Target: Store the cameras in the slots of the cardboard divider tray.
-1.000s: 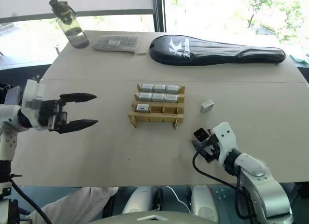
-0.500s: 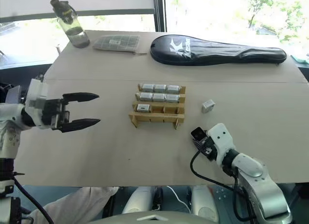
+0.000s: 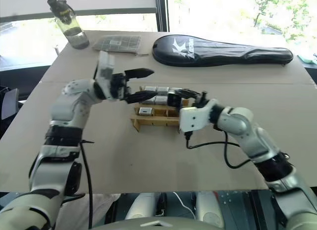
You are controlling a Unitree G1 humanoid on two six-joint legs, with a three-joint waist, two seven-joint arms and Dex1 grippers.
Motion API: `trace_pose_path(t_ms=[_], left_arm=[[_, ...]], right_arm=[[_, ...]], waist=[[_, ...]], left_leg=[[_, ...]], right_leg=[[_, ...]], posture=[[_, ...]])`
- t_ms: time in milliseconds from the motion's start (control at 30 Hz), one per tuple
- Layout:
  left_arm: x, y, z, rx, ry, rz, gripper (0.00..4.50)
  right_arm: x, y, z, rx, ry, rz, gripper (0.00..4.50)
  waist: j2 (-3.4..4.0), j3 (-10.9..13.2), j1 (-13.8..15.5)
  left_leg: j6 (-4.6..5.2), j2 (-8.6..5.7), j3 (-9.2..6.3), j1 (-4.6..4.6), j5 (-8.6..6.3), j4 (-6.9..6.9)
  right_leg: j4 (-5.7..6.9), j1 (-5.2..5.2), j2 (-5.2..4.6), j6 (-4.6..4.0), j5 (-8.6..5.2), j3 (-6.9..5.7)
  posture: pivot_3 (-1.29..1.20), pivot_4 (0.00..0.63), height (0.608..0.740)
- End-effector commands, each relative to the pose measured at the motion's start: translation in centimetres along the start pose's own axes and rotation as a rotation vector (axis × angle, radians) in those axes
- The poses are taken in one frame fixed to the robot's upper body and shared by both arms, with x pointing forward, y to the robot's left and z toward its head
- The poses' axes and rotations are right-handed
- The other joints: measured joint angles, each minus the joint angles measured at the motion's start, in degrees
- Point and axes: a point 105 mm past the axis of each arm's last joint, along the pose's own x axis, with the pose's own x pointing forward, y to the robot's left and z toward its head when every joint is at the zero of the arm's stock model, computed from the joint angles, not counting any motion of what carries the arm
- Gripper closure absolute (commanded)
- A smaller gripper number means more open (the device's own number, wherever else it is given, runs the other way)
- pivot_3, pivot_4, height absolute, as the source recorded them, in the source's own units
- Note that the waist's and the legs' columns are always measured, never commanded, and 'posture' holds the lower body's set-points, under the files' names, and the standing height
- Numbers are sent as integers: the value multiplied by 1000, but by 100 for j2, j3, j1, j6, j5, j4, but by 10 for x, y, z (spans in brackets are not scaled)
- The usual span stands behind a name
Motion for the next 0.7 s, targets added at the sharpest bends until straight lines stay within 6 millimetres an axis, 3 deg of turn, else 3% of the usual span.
trace_pose_path(t_ms=[33, 700], left_arm=[[8, 0, 4, 35, 20, -25, 0], [-3, -21, -6, -137, 96, -181, 0]], right_arm=[[6, -10, 8, -111, -59, -27, 2609], [8, -20, -8, -216, 11, -93, 2609]], waist=[[1, 0, 8], [1, 1, 16]], left_leg=[[2, 1, -1, -6, -1, 0], [5, 2, -3, -5, -3, 7]], right_leg=[[-1, -2, -5, 0, 0, -3], [7, -2, -9, 1, 0, -4]], posture=[[0, 150, 740], [0, 150, 740]])
